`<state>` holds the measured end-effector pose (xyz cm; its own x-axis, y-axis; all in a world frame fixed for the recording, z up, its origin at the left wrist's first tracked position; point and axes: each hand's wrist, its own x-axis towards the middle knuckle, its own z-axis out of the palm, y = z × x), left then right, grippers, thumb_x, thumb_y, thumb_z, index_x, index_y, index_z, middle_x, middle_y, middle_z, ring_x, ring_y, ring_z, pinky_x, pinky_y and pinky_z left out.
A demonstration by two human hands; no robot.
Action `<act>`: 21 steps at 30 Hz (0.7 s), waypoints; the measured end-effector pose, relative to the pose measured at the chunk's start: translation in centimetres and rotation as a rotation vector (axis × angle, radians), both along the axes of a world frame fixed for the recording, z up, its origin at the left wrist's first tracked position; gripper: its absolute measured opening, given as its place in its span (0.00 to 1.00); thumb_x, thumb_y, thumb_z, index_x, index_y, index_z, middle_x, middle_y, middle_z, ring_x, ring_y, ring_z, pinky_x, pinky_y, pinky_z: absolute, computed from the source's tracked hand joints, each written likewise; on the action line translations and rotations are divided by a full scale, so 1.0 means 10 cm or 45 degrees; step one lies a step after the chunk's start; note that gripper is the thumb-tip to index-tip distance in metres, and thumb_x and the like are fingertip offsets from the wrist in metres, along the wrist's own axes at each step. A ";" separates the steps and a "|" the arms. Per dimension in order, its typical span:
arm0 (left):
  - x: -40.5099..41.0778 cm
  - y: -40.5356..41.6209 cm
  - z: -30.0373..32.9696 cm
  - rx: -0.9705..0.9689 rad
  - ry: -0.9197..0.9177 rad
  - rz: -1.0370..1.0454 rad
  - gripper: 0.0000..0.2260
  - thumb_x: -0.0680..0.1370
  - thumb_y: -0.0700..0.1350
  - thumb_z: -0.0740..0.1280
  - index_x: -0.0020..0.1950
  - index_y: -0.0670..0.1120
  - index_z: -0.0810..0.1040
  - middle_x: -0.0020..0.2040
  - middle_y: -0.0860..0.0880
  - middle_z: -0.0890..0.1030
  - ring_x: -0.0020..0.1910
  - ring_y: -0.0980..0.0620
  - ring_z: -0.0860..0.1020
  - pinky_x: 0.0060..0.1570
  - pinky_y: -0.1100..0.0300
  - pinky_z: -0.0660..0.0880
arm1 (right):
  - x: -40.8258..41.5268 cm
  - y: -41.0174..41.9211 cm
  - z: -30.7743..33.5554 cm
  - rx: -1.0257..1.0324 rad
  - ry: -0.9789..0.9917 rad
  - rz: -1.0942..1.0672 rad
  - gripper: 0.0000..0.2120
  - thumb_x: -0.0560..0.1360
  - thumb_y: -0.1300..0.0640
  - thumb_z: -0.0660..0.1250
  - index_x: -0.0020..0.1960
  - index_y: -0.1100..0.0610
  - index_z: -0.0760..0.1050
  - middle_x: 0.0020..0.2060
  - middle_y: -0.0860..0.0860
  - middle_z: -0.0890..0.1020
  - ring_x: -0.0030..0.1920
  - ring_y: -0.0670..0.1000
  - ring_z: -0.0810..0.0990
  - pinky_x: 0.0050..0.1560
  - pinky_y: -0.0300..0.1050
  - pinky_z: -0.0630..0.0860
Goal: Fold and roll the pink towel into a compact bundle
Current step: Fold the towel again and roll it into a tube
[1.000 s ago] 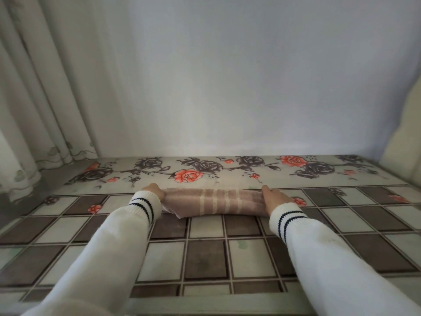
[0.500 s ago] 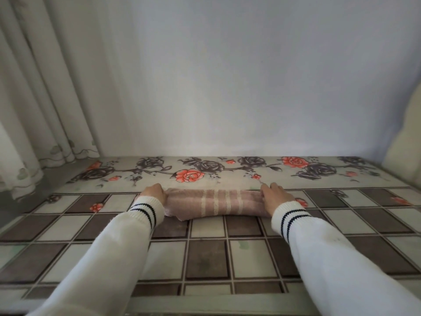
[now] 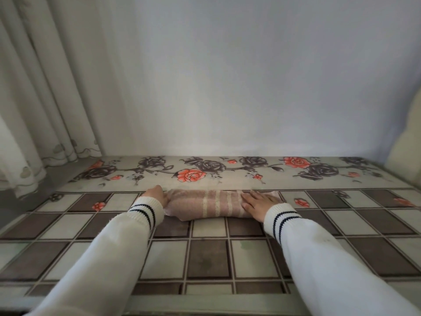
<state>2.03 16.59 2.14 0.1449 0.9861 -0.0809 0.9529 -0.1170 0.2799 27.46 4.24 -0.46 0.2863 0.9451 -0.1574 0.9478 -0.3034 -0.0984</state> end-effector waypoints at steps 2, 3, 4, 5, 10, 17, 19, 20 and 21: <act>-0.02 0.01 0.03 -0.028 -0.034 0.006 0.20 0.79 0.49 0.59 0.65 0.39 0.69 0.65 0.38 0.74 0.64 0.40 0.73 0.63 0.51 0.70 | -0.05 0.01 0.05 0.074 -0.026 0.008 0.23 0.80 0.47 0.48 0.74 0.49 0.55 0.76 0.51 0.54 0.76 0.54 0.54 0.74 0.56 0.50; -0.04 0.01 0.03 -0.040 -0.048 0.018 0.21 0.78 0.50 0.59 0.66 0.39 0.69 0.65 0.38 0.74 0.64 0.40 0.73 0.63 0.51 0.71 | -0.08 0.01 0.06 0.131 -0.055 0.030 0.22 0.80 0.49 0.49 0.73 0.50 0.57 0.76 0.52 0.55 0.75 0.54 0.55 0.73 0.56 0.52; -0.06 0.01 0.04 -0.054 -0.060 0.038 0.22 0.78 0.51 0.59 0.66 0.39 0.69 0.65 0.37 0.74 0.63 0.39 0.73 0.63 0.51 0.71 | -0.13 0.01 0.07 0.196 -0.090 0.072 0.22 0.79 0.51 0.50 0.73 0.50 0.58 0.76 0.52 0.56 0.75 0.55 0.56 0.72 0.56 0.54; -0.08 0.01 0.04 -0.075 -0.071 0.060 0.23 0.78 0.53 0.59 0.66 0.38 0.68 0.65 0.37 0.74 0.63 0.39 0.74 0.62 0.50 0.72 | -0.19 0.02 0.08 0.262 -0.117 0.124 0.21 0.79 0.53 0.51 0.72 0.51 0.59 0.76 0.52 0.56 0.74 0.55 0.57 0.72 0.55 0.55; -0.16 0.03 -0.01 -0.245 -0.207 0.068 0.26 0.77 0.58 0.56 0.63 0.38 0.72 0.57 0.37 0.81 0.56 0.40 0.80 0.59 0.48 0.76 | -0.58 0.13 0.14 0.406 -0.085 0.363 0.19 0.78 0.56 0.55 0.69 0.54 0.64 0.73 0.53 0.63 0.71 0.54 0.62 0.69 0.54 0.59; -0.11 0.01 -0.01 -0.443 -0.748 0.083 0.22 0.75 0.47 0.67 0.63 0.36 0.69 0.52 0.38 0.78 0.35 0.45 0.78 0.26 0.58 0.80 | -0.98 0.31 0.15 0.387 -0.035 0.494 0.23 0.75 0.47 0.63 0.68 0.54 0.66 0.67 0.52 0.68 0.68 0.54 0.64 0.67 0.52 0.62; -0.09 0.02 0.02 -0.480 -0.923 0.090 0.20 0.75 0.41 0.68 0.63 0.34 0.69 0.50 0.37 0.77 0.35 0.45 0.77 0.18 0.61 0.77 | -1.05 0.34 0.13 0.374 -0.027 0.498 0.26 0.73 0.46 0.65 0.68 0.53 0.65 0.66 0.52 0.68 0.68 0.54 0.64 0.67 0.52 0.62; -0.07 0.03 0.03 -0.488 -0.980 0.092 0.19 0.75 0.39 0.67 0.62 0.32 0.69 0.45 0.39 0.77 0.34 0.46 0.76 0.17 0.61 0.76 | -1.07 0.36 0.13 0.379 -0.034 0.502 0.27 0.72 0.46 0.66 0.68 0.52 0.65 0.66 0.53 0.68 0.67 0.54 0.65 0.66 0.52 0.63; -0.06 0.03 0.05 -0.498 -1.029 0.095 0.18 0.75 0.38 0.67 0.62 0.32 0.69 0.41 0.40 0.76 0.35 0.46 0.76 0.17 0.61 0.76 | -1.09 0.37 0.12 0.385 -0.049 0.503 0.28 0.71 0.46 0.67 0.68 0.53 0.64 0.66 0.53 0.69 0.67 0.54 0.66 0.65 0.52 0.63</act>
